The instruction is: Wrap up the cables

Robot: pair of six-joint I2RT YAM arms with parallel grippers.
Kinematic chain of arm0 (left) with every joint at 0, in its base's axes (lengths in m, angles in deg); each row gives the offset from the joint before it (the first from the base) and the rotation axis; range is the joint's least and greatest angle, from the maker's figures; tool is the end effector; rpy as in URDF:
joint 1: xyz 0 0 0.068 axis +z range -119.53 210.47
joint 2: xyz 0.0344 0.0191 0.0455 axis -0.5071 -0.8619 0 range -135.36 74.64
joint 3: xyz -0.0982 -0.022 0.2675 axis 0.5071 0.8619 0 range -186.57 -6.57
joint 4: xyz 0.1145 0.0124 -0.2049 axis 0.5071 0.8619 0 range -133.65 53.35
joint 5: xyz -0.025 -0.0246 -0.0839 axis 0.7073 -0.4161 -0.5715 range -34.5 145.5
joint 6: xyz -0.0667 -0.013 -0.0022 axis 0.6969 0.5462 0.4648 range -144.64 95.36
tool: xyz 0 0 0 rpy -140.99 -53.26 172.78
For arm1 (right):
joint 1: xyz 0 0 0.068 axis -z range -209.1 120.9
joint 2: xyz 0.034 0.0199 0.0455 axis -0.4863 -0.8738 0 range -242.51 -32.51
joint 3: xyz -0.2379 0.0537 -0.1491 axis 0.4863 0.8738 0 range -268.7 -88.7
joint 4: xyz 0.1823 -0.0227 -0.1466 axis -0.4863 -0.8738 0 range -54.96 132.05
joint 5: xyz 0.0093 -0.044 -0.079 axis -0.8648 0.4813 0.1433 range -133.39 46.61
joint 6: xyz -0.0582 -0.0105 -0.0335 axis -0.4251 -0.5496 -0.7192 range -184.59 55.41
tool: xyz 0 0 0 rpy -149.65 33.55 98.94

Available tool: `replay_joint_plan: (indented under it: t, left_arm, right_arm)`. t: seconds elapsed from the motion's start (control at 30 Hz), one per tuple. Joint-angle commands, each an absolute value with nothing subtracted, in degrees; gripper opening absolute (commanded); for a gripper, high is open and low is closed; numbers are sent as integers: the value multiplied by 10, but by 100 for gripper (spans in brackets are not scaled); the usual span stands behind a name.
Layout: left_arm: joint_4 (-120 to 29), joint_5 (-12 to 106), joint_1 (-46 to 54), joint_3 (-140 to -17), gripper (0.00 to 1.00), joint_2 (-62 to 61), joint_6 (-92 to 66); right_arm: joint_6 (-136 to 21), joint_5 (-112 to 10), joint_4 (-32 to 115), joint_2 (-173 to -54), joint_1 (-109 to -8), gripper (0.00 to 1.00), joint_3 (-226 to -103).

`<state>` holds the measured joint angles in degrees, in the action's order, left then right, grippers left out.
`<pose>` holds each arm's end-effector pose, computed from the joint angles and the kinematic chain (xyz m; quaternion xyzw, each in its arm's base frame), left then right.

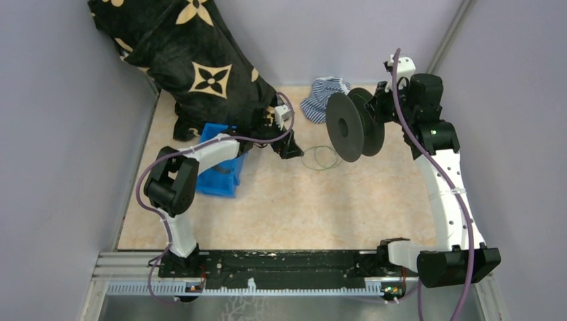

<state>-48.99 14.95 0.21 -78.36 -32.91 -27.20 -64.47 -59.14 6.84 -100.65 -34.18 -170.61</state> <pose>0.3397 -0.2393 0.2416 0.3952 0.7322 -0.4036 0.3806 0.2284 0.0353 0.4346 -0.1125 0.8144 0.1385 0.5522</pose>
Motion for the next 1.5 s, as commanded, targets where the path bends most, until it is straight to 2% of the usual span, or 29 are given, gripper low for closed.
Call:
replay_joint_plan:
  t: [0.0, 0.17, 0.43, 0.8, 1.0, 1.47]
  left_arm:
    - [-549, 69, -4, -787, 87, -334, -292]
    - [-539, -6, -5, -809, 81, -366, -369]
    - [-465, -56, -16, -853, 80, -412, -486]
    - [-557, -64, -39, -830, 88, -435, -387]
    - [-619, -77, -42, -835, 88, -463, -297]
    - [-651, -91, -65, -888, 88, -536, -254]
  right_arm:
    - [-631, -640, 110, -999, -339, 0, -1756]
    - [-625, -680, 92, -1000, -339, 0, -1789]
    - [-627, -695, 48, -1010, -338, 0, -1824]
    - [-598, -792, 24, -1010, -337, 0, -1863]
    - [-585, -817, 25, -1001, -335, 0, -1873]
    - [-570, -840, 26, -998, -336, 0, -1878]
